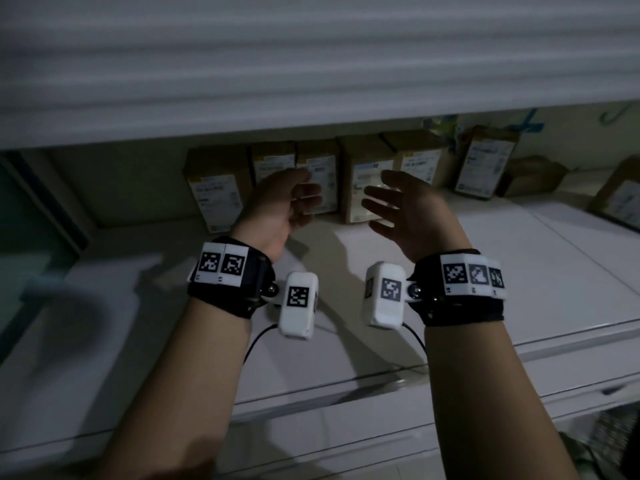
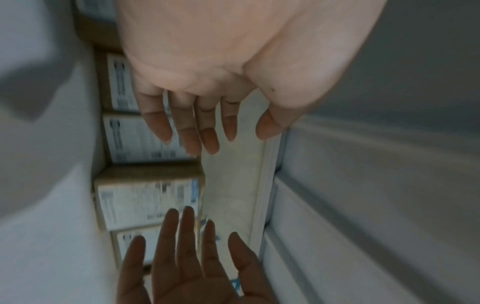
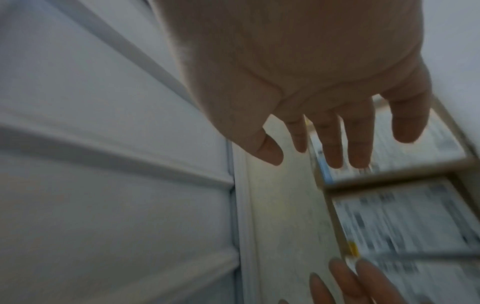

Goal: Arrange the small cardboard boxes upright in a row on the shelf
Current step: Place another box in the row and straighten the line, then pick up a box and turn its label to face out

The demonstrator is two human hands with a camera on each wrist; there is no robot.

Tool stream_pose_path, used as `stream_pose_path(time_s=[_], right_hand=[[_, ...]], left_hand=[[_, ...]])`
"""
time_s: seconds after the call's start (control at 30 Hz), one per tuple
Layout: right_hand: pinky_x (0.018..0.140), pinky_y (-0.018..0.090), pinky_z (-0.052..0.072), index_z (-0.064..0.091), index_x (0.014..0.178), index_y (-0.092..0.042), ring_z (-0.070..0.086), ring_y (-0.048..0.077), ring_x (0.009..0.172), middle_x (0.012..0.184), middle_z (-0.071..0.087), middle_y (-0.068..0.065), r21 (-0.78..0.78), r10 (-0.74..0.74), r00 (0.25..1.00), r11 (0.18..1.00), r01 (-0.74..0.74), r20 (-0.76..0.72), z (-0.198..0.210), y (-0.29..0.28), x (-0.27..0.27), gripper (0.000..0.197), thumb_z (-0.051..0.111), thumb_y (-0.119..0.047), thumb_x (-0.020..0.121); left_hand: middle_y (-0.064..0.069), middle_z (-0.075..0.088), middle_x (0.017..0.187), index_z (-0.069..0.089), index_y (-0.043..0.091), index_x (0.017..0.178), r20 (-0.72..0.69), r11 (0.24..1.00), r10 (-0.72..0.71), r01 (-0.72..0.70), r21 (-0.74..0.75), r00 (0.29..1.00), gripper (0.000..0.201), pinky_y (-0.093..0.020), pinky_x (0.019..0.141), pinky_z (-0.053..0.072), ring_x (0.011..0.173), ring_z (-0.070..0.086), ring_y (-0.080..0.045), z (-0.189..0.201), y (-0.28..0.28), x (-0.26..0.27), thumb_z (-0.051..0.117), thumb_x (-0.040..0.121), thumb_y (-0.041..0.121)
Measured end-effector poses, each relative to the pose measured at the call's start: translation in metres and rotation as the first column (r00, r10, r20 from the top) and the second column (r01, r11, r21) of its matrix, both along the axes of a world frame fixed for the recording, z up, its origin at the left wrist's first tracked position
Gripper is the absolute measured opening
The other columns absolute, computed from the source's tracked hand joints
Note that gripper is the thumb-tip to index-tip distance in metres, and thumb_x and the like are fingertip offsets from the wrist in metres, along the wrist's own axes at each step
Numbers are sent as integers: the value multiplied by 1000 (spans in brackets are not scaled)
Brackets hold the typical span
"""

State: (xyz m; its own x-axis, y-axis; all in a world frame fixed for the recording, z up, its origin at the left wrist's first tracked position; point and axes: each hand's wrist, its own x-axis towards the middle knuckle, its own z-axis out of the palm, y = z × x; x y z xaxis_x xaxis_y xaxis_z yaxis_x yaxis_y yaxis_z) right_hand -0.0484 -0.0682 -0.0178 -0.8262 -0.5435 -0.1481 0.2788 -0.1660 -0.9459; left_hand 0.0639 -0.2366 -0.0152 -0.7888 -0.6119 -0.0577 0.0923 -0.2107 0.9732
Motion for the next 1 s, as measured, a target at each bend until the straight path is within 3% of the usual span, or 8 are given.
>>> stream_pose_path(time_s=[0.17,0.3,0.47,0.53,0.63,0.83,0.9,1.0], right_hand=[[110,50,47,66,111,-28,70,28,118,129,72,6,18,-45,999,999,45,1,-4,50,-47,16,51,-30,106],[102,46,50,65,124,-23,70,26,117,125,75,5,-3,-140,990,990,140,13,-10,90,-79,24,56,-27,103],[102,46,51,62,137,-21,72,28,115,124,76,2,24,-170,985,985,170,0,-20,138,-120,38,57,-34,101],[102,46,51,62,138,-20,71,28,115,125,76,2,34,-187,982,982,187,-6,-22,155,-136,40,57,-35,101],[99,45,51,65,134,-19,72,27,115,122,77,3,48,-198,980,979,199,-16,-21,175,-156,40,58,-36,99],[106,48,50,65,132,-20,70,23,117,123,76,1,80,-156,986,984,161,-59,-29,194,-183,42,59,-36,94],[109,49,49,64,137,-22,67,22,119,127,74,-1,105,-116,990,987,124,-79,-34,192,-187,44,60,-37,96],[112,51,48,63,134,-22,63,25,121,128,69,3,136,-77,991,987,91,-106,-38,187,-191,36,61,-35,100]], left_hand=[[-2,78,102,67,20,102,-10,995,-63,62,-76,998,13,-37,84,48,97,71,-24,9,59,-47,57,103,28],[-2,75,114,68,15,117,36,979,-116,120,-166,993,27,-38,89,53,108,70,-23,18,109,-92,64,97,33],[0,67,110,67,27,96,45,980,-70,77,-182,997,17,-48,101,51,117,63,-27,11,161,-149,68,82,38],[2,66,110,66,26,102,49,981,-84,91,-170,995,18,-48,99,51,118,61,-30,5,177,-168,67,87,36],[7,66,111,65,24,111,63,987,-108,115,-115,992,12,-44,100,51,117,61,-23,-4,197,-190,61,101,27],[1,68,119,61,15,136,74,997,-72,73,-8,995,37,-52,113,44,120,63,-24,-15,218,-223,60,101,27],[1,71,114,65,15,127,76,998,-50,48,27,996,30,-52,113,45,112,67,-21,-18,219,-230,60,100,27],[8,77,86,68,20,103,75,998,-44,40,48,996,12,-45,106,48,95,68,-16,-16,221,-240,58,101,26]])
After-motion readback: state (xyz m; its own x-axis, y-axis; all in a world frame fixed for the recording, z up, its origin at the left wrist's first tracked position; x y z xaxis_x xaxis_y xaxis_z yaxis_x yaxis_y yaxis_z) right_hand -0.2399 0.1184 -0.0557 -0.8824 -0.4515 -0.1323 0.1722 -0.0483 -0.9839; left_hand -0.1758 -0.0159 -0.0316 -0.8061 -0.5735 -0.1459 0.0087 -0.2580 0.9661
